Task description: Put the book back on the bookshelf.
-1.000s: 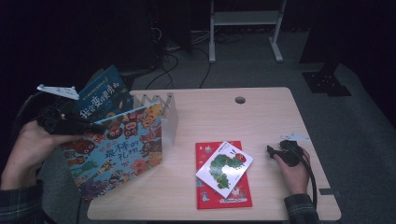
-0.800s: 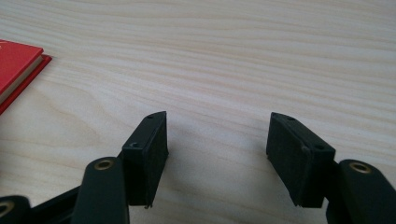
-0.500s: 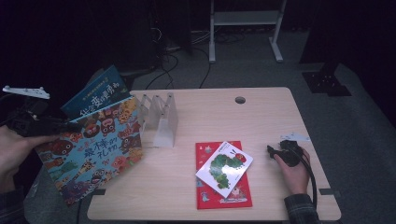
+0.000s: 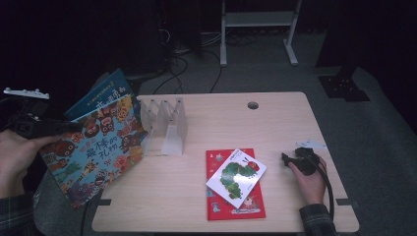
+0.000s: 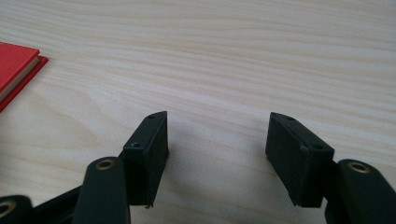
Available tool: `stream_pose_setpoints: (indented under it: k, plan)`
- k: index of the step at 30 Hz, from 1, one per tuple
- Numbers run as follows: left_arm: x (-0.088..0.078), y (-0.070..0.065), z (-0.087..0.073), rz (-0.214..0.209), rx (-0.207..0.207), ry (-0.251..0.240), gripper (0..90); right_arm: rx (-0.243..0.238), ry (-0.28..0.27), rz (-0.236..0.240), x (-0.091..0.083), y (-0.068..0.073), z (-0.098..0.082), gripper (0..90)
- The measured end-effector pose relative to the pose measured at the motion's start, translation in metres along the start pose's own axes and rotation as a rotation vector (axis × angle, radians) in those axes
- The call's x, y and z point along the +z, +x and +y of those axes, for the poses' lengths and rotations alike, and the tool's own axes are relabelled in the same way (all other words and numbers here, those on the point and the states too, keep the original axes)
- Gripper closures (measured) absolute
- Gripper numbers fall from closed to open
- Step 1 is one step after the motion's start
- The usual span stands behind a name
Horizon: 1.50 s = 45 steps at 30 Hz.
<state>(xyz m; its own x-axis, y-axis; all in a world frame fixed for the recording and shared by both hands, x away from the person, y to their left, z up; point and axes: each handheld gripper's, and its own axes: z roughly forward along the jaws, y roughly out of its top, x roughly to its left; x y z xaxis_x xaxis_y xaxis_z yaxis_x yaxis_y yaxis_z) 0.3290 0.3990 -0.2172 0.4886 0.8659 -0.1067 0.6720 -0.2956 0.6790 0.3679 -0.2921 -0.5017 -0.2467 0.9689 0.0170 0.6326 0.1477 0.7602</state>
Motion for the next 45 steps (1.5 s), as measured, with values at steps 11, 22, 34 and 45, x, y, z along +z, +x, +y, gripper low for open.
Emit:
stream_pose_setpoints:
  k: [11, 22, 34, 45]
  plan:
    - [0.023, 0.002, 0.013, 0.049, -0.048, -0.050, 80.7, 0.001, 0.001, -0.001, 0.000, 0.000, 0.000, 38.0]
    - [0.047, 0.003, 0.021, 0.105, -0.072, -0.092, 80.6, 0.001, 0.000, -0.002, 0.000, 0.000, 0.000, 38.2]
    - [0.069, 0.006, 0.015, 0.139, -0.080, -0.104, 80.5, 0.001, 0.000, -0.003, 0.000, 0.000, 0.000, 38.2]
    - [0.068, 0.012, 0.002, 0.143, -0.077, -0.079, 79.5, 0.000, 0.000, -0.003, 0.000, 0.000, 0.000, 38.2]
